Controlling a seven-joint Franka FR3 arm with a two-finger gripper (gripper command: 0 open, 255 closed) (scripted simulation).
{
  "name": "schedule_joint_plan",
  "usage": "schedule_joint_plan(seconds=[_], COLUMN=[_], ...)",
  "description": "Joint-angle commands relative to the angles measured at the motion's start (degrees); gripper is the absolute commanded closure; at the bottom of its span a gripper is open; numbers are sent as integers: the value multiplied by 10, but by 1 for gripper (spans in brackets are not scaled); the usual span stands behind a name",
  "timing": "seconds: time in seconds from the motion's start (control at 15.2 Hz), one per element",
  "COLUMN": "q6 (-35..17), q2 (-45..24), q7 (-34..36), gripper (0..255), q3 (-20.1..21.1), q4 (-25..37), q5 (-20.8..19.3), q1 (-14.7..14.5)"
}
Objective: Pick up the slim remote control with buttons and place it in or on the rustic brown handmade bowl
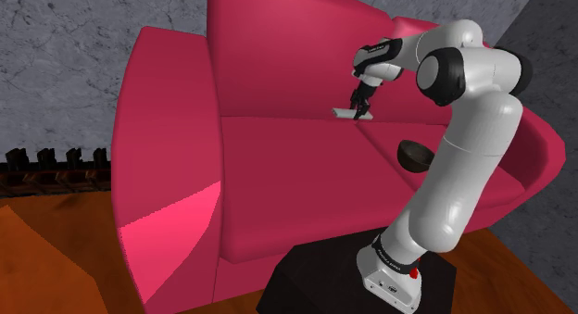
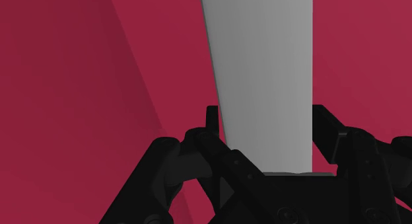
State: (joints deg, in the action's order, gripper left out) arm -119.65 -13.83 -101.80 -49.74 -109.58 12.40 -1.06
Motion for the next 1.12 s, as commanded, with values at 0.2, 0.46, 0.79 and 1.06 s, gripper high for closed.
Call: schedule_joint_plan(seconds=[0.2, 0.46, 0.79, 1.06], q6=[34, 60, 41, 34], q2=[18, 29, 107, 166], q7=[12, 19, 4, -8], gripper=[255, 255, 255, 255], q3=[-6, -10, -40, -59], q4=[22, 43, -26, -67], q5=[-18, -29, -92, -144], q1=[-6, -9, -6, 9])
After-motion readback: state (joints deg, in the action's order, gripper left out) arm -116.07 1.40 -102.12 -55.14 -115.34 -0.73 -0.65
